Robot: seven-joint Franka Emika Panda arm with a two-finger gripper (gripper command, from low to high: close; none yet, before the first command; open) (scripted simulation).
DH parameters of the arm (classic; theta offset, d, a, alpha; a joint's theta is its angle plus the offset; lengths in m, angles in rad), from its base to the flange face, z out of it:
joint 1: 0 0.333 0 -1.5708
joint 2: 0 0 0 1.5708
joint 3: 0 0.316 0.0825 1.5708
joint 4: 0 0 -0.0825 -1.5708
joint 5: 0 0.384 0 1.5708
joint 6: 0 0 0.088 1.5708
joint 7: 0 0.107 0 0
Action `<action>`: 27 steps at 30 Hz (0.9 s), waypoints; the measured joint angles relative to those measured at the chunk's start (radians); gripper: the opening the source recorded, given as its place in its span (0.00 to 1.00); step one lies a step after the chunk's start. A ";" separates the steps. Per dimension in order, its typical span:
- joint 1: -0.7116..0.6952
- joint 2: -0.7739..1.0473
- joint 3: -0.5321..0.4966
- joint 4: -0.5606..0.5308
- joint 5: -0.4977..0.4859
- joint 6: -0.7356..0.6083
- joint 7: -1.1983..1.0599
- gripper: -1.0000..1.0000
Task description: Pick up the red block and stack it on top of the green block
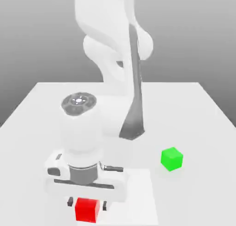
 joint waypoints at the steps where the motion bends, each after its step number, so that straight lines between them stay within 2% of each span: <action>1: 0.000 0.000 0.000 0.000 0.000 0.000 0.000 0.00; 4: -0.001 0.001 0.001 0.000 -0.001 0.001 0.001 0.00; 9: 0.012 -0.153 -0.012 -0.028 -0.034 -0.125 0.022 0.00; 12: 0.070 -0.264 0.067 -0.117 -0.021 -0.147 -0.055 0.00; 15: 0.209 -0.373 0.145 -0.218 0.010 -0.154 -0.157 0.00; 23: 0.485 -0.650 0.252 -0.487 0.052 -0.160 -0.399 0.00; 27: 0.492 -0.563 0.280 -0.510 0.025 -0.051 -0.403 0.00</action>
